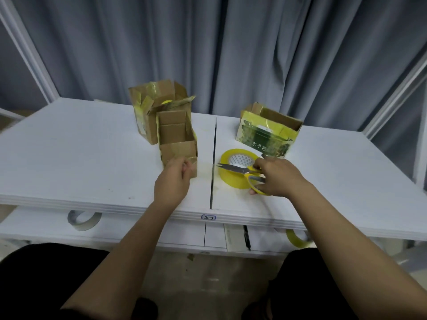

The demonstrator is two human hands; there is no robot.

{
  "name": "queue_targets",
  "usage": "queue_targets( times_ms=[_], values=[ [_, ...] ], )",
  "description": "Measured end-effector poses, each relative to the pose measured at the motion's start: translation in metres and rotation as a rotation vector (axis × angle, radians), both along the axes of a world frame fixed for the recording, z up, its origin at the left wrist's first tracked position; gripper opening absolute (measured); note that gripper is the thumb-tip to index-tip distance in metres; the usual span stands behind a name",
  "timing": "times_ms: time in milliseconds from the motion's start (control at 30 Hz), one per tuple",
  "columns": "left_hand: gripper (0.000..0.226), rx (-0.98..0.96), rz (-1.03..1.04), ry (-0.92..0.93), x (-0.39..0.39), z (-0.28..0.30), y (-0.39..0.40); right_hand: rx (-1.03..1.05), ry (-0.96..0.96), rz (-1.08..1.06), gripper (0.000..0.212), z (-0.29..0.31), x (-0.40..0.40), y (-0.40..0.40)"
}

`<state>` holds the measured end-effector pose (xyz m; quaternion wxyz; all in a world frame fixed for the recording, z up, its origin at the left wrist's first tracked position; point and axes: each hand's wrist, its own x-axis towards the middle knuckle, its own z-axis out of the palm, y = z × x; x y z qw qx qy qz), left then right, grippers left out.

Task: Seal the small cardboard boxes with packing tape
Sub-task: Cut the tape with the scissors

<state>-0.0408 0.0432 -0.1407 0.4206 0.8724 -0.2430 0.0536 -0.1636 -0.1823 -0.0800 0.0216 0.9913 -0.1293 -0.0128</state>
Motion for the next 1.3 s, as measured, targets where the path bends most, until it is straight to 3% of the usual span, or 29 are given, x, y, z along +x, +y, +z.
queue_targets(
  times_ms=[133,267,567,800,933,1033,1300],
  values=[
    [0.011,0.027,-0.018,-0.209,0.002,0.026,-0.009,-0.123,0.011,0.037,0.082,0.017,0.011,-0.005],
    [0.01,0.119,-0.027,-0.291,0.004,0.045,-0.01,-0.187,0.062,0.093,0.092,0.036,0.02,-0.007],
    [0.014,0.031,0.004,-0.18,0.002,0.035,0.02,-0.318,0.261,0.312,0.084,0.067,0.061,0.019],
    [0.006,0.03,0.044,-0.09,0.004,0.012,0.035,-0.372,0.27,0.387,0.066,0.062,0.075,0.029],
    [0.016,-0.012,0.125,0.042,-0.003,-0.005,0.039,-0.294,0.219,0.385,0.072,0.048,0.066,0.027],
    [0.02,-0.025,0.174,0.109,-0.002,-0.012,0.042,-0.267,0.176,0.348,0.09,0.033,0.051,0.024],
    [0.007,-0.027,0.097,0.009,-0.017,-0.02,0.045,-0.279,0.115,0.346,0.094,0.026,0.04,0.021]
  ],
)
